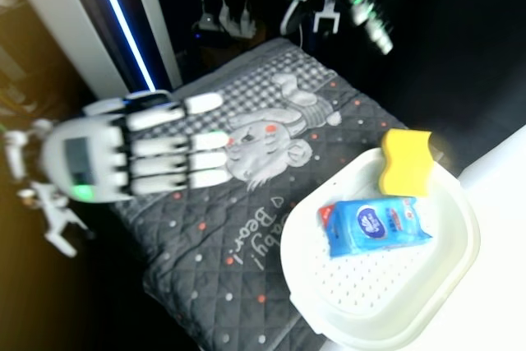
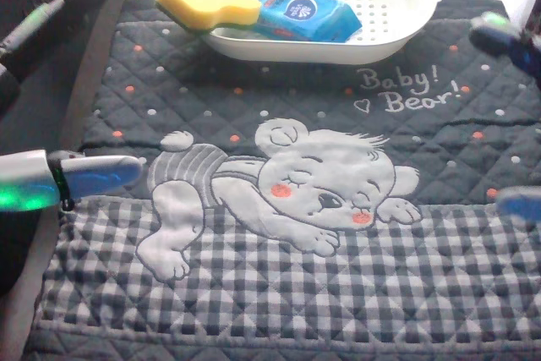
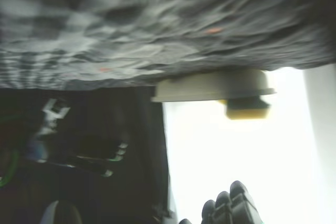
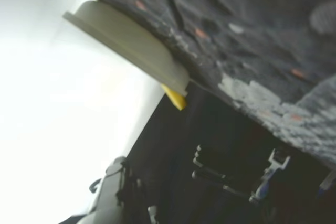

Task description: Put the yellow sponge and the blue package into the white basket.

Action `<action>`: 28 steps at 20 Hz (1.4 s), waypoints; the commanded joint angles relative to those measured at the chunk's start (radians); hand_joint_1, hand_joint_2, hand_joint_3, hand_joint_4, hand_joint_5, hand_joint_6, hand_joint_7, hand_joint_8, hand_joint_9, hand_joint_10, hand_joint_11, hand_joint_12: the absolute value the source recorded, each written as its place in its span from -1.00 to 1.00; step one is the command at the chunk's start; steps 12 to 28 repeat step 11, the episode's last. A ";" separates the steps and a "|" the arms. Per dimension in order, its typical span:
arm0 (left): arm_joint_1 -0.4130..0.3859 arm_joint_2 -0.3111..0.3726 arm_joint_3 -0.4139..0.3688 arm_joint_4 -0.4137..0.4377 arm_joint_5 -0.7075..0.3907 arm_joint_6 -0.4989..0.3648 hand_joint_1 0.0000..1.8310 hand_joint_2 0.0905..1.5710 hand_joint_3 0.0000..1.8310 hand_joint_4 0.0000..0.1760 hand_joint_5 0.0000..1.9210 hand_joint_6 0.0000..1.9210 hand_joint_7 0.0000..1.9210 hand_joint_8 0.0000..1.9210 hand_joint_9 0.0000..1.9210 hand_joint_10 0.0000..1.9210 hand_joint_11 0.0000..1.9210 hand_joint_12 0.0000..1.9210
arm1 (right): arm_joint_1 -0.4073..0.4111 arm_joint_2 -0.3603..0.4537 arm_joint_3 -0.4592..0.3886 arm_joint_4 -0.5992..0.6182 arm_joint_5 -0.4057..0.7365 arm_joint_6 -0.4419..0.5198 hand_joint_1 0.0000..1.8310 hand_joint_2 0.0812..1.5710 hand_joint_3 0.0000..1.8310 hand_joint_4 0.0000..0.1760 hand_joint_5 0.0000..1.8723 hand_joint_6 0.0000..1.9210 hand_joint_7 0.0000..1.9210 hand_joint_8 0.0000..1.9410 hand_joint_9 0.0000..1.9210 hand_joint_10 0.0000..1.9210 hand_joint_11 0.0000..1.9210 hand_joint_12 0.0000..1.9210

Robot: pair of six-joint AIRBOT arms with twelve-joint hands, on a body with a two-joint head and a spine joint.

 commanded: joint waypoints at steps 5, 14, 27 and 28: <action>0.090 0.013 -0.043 -0.046 -0.234 -0.005 -0.21 0.18 -0.98 0.31 -1.00 -1.00 -1.00 -1.00 -1.00 -1.00 -1.00 -0.76 | -0.075 0.022 -0.028 0.106 0.201 0.007 -0.12 0.20 -0.99 1.00 -0.92 -0.99 -0.98 -0.99 -1.00 -1.00 -1.00 -1.00; 0.101 0.026 -0.052 -0.066 -0.285 -0.001 -0.40 0.23 -0.99 0.33 -1.00 -1.00 -1.00 -1.00 -0.98 -0.99 -0.99 -0.71 | -0.093 0.033 -0.051 0.116 0.252 0.007 -0.16 0.26 -0.99 0.57 -0.89 -0.99 -0.98 -1.00 -0.99 -1.00 -1.00 -1.00; 0.101 0.026 -0.052 -0.066 -0.285 -0.001 -0.40 0.23 -0.99 0.33 -1.00 -1.00 -1.00 -1.00 -0.98 -0.99 -0.99 -0.71 | -0.093 0.033 -0.051 0.116 0.252 0.007 -0.16 0.26 -0.99 0.57 -0.89 -0.99 -0.98 -1.00 -0.99 -1.00 -1.00 -1.00; 0.101 0.026 -0.052 -0.066 -0.285 -0.001 -0.40 0.23 -0.99 0.33 -1.00 -1.00 -1.00 -1.00 -0.98 -0.99 -0.99 -0.71 | -0.093 0.033 -0.051 0.116 0.252 0.007 -0.16 0.26 -0.99 0.57 -0.89 -0.99 -0.98 -1.00 -0.99 -1.00 -1.00 -1.00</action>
